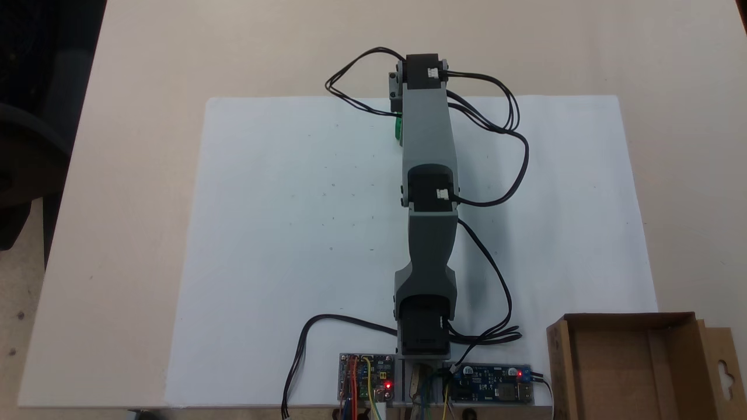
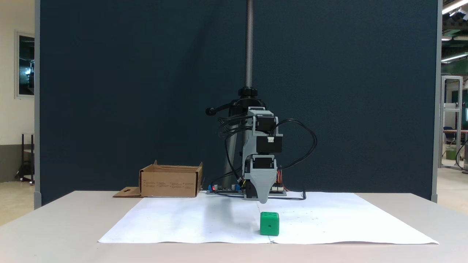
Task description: Grasp a green dice and put it in the bin.
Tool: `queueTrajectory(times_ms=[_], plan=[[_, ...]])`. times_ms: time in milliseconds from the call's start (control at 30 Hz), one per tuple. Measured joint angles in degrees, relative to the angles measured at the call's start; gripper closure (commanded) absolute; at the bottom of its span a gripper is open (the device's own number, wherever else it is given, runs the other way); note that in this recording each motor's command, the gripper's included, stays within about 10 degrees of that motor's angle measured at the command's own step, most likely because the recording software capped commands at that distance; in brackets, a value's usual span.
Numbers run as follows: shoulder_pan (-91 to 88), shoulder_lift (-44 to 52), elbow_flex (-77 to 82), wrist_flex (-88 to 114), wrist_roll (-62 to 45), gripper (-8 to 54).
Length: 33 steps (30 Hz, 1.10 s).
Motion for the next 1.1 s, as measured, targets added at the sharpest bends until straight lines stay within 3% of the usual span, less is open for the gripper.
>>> queueTrajectory(times_ms=[400,1100], plan=[[-2.55,-5.36,-6.33,0.0,6.42,4.3],[-3.25,-12.66,-8.61,-1.05,6.5,5.8]])
